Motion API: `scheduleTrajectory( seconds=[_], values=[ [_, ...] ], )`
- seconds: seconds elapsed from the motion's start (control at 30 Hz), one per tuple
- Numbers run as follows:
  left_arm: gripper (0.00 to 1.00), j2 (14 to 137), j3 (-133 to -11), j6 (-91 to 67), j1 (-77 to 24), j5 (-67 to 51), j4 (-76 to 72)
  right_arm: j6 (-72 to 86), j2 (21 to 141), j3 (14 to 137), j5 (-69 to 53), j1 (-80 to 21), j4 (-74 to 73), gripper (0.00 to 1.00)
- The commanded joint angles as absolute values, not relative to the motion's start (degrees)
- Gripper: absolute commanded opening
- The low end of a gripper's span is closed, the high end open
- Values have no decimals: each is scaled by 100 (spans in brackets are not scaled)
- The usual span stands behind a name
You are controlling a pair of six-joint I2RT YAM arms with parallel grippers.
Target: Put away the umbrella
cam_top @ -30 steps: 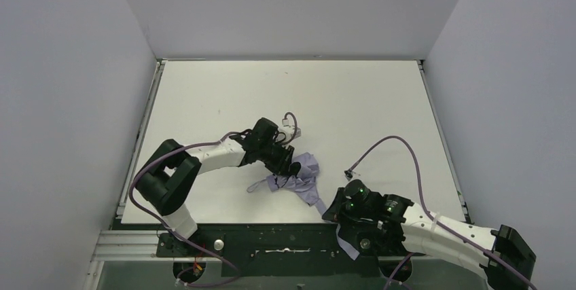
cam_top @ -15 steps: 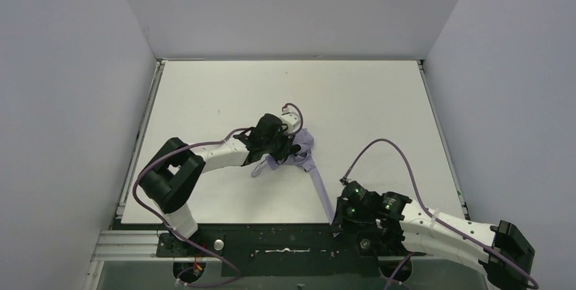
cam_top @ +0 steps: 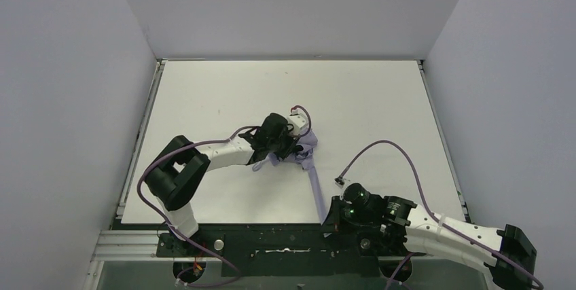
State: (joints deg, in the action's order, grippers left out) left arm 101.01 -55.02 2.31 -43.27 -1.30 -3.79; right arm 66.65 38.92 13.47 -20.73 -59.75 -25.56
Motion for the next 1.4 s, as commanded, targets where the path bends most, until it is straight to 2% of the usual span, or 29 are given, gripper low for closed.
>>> scheduleTrajectory(
  seconds=[0.0, 0.1, 0.23, 0.37, 0.63, 0.73, 0.83, 0.93, 1.1, 1.23, 1.37],
  values=[
    [0, 10398, -5465, 826, -4331, 878, -266, 6776, 3809, 1337, -2166, -6197, -3269, 0],
    [0, 10329, -5266, 1150, -4508, 888, -503, 6653, 3788, 1587, -1337, -6197, -4131, 0],
    [0, 10212, -4916, 1561, -4763, 862, -912, 6612, 3701, 1701, -1135, -6201, -4402, 0],
    [0, 10171, -4669, 1943, -5029, 966, -1200, 6437, 3615, 2119, -579, -6205, -5117, 15],
    [0, 10275, -4579, 2380, -5365, 1208, -1408, 5822, 3800, 4085, 1717, -6190, -6328, 44],
    [0, 10290, -4469, 2534, -5462, 1271, -1642, 5544, 4137, 4428, 2465, -6077, -6014, 48],
    [0, 10309, -4319, 2745, -5631, 1510, -1898, 4874, 4726, 4770, 2807, -5446, -5555, 54],
    [0, 10319, -4138, 3007, -5806, 1683, -2218, 3745, 5249, 4932, 2278, -4294, -4580, 65],
    [0, 10490, -3684, 3711, -6244, 2169, -3222, 1903, 5933, 4845, -120, -2623, -1983, 80],
    [0, 10817, -3392, 4309, -6589, 2622, -4165, 682, 6647, 4936, -1588, -2342, -583, 82],
    [0, 11171, -3249, 4883, -6960, 2830, -4667, -1111, 7346, 5568, -2857, -2304, -1243, 84]
  ],
)
